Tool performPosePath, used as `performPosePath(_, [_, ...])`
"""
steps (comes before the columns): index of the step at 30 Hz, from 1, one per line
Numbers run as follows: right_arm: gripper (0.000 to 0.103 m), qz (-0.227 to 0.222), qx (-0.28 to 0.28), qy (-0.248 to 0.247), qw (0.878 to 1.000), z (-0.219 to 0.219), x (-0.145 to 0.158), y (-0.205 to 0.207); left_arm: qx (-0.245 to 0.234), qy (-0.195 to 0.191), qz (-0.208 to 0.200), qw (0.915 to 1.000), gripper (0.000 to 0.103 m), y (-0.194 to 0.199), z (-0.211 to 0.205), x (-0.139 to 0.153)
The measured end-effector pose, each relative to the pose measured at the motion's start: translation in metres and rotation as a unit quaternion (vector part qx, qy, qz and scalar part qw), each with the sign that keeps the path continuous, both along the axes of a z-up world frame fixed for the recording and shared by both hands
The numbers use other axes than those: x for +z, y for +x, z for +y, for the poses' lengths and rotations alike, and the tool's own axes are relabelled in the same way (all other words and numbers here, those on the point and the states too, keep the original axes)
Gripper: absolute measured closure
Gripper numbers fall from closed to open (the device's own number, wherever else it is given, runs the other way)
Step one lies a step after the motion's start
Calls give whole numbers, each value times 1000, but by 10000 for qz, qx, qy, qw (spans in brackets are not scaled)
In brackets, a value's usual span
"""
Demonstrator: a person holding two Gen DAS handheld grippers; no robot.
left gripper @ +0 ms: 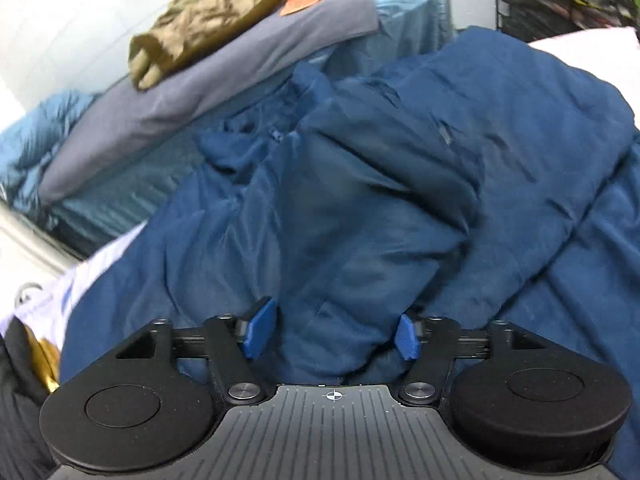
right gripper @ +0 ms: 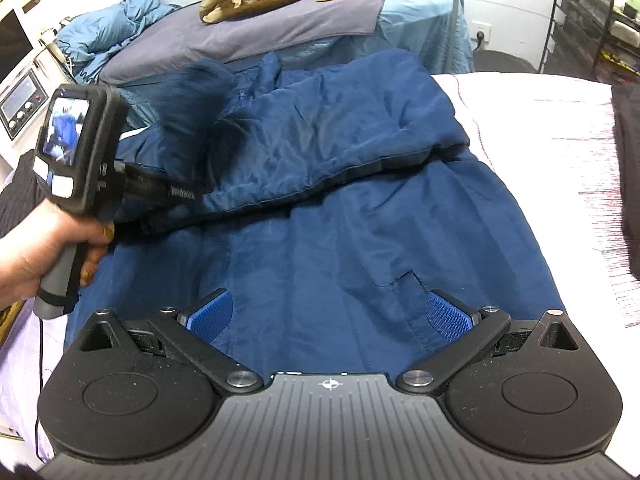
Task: Fold large clothes
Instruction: 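Fold the held sleeve across the jacket front with the left gripper and release, then move both open grippers to the jacket hem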
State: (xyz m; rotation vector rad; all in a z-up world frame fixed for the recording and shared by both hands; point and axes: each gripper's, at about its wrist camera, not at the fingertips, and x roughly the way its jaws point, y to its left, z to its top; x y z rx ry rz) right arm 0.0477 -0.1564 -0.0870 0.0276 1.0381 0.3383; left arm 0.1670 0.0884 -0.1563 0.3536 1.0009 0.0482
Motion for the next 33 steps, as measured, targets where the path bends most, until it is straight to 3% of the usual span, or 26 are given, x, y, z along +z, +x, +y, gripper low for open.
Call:
performPosePath(5, [1,88,-7,1,10000,5,-5,10,57,-221,-25,9997,0,-3,12,17])
performPosePath(9, [1,35,153,-27,9999,16,-3,21,146,-527,-234,9982,0,-26,19,36])
performPosePath(12, [1,-156,363,-38,9992,28,2,34,482,-667,-296,9962,0,-55,37,44])
performPosePath(20, [1,-912,1146,-51,9892,95,14,93,1308,-337,-665,9886,0,-110,94,53])
performPosePath(24, [1,-1317,1950,-196,9717,147,8,109,1588,-393,-1090,9805,0,-102,116,63])
performPosePath(27, [1,-1713,2552,-609,9496,182,-5,111,1651,-374,-905,9814,0,-79,126,54])
performPosePath(29, [1,-1731,2887,-865,9377,200,-19,114,1743,-367,-649,9819,0,-66,131,41])
performPosePath(31, [1,-1512,3037,-1109,9341,211,-38,122,1819,-446,-407,9815,0,-59,137,28])
performPosePath(33, [1,-1258,2897,-1211,9410,210,-55,132,1835,-483,-239,9815,0,-54,141,16])
